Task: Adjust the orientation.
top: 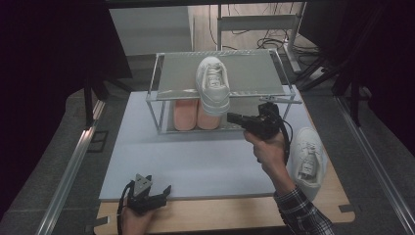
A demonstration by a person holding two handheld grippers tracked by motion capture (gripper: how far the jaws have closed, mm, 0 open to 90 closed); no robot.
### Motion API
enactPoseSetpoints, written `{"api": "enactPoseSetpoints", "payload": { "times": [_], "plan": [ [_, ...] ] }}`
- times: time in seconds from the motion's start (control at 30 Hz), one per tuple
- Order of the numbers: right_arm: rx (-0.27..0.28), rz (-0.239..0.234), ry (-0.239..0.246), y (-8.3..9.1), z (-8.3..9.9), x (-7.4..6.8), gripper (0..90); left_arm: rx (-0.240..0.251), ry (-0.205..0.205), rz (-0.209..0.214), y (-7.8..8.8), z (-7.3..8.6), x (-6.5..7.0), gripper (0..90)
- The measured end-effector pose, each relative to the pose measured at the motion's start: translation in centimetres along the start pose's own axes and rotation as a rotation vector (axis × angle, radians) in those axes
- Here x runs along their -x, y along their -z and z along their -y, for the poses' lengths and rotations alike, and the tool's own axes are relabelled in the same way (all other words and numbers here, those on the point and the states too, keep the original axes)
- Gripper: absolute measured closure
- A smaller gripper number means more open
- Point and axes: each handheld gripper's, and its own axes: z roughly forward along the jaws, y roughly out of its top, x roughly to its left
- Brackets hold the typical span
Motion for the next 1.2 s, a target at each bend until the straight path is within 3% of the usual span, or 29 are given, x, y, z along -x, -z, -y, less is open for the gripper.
{"api": "enactPoseSetpoints", "payload": {
  "times": [0.5,0.73,1.2],
  "plan": [
    [-0.004,0.009,-0.043,-2.4,0.7,1.0,89.9,0.001,0.000,0.001,0.0,0.0,0.0,16.1],
    [-0.007,0.028,-0.041,-3.0,0.4,1.0,90.0,0.000,0.000,0.001,0.0,0.0,0.0,16.1],
    [-0.006,0.065,-0.056,-5.7,-0.9,2.0,90.0,0.000,0.001,0.000,0.0,0.0,0.0,16.1]
  ]
}}
